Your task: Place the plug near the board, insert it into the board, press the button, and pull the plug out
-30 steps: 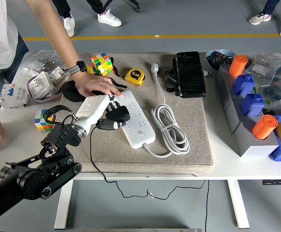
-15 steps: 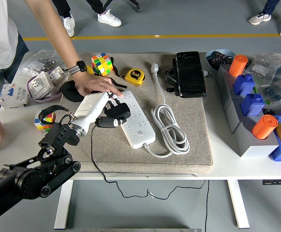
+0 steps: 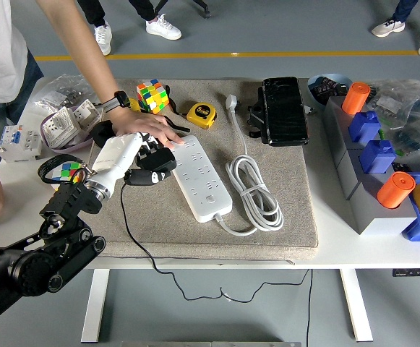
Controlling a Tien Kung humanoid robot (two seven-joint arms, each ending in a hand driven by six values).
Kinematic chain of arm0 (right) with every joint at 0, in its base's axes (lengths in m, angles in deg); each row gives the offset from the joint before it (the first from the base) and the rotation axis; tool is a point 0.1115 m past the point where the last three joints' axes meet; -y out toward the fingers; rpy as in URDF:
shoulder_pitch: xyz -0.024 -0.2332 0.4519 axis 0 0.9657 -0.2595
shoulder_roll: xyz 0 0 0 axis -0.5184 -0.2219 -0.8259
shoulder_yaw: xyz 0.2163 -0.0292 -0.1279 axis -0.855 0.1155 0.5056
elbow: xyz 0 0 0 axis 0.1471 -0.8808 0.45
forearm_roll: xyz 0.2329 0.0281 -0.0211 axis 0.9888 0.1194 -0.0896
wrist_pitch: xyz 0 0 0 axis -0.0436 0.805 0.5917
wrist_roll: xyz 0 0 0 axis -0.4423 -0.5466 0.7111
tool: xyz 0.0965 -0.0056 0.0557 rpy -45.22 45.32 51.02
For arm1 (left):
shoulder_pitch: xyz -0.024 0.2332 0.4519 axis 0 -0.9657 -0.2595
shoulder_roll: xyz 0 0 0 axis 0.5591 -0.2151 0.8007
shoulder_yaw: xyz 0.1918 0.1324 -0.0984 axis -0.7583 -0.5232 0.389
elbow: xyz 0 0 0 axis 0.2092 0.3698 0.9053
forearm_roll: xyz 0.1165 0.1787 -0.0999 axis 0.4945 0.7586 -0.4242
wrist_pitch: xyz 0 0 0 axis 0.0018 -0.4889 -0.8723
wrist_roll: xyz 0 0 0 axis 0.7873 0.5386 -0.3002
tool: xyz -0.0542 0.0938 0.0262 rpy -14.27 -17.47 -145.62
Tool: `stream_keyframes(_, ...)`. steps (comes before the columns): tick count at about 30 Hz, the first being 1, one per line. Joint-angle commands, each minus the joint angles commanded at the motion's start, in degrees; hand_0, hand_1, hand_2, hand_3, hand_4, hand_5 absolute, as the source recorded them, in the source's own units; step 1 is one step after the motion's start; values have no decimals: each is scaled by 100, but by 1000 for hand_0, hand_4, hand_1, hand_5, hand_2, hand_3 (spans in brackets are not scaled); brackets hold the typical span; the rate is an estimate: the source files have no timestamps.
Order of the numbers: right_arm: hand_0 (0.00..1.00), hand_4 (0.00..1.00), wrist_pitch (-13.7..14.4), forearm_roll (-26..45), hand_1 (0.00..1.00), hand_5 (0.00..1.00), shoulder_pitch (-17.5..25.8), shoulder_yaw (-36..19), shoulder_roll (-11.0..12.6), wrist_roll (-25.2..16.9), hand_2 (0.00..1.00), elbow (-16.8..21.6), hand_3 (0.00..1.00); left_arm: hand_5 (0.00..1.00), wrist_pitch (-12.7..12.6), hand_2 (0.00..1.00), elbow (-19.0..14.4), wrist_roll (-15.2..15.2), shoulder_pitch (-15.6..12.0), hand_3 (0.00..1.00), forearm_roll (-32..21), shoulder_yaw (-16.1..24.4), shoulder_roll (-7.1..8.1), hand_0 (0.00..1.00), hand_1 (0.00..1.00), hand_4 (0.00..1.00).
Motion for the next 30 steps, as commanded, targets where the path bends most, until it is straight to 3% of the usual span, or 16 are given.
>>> stream_keyframes(7,584,737,1,-5,634,441,-3,-3,5,2,537,4,479,148,122,327,134,-88,-66,463,34,51,30,214,273,774)
stream_keyframes(8,585,737,2,-8,634,439,-7,-5,6,2,537,6,479,163,130,407,158,-86,-68,501,21,45,24,229,387,788)
stream_keyframes(13,585,737,8,-12,634,439,-14,-13,11,4,537,12,479,163,193,407,231,-112,-83,501,-119,37,0,229,387,788)
stream_keyframes(14,586,738,8,-10,634,439,-12,-13,11,5,537,9,479,326,200,474,231,-119,-88,518,-158,48,-3,261,461,962)
stream_keyframes(25,585,738,3,-7,634,438,-5,-6,8,3,537,9,479,386,258,513,233,-73,-114,542,-264,140,-12,295,518,998)
stream_keyframes(26,585,738,4,-7,634,437,-6,-11,5,2,537,8,479,492,257,576,231,-64,-118,593,-266,147,-11,358,567,998)
stream_keyframes(30,585,738,5,-10,634,437,-7,-22,8,2,537,11,479,492,263,576,215,-21,-132,593,-282,192,-5,358,567,998)
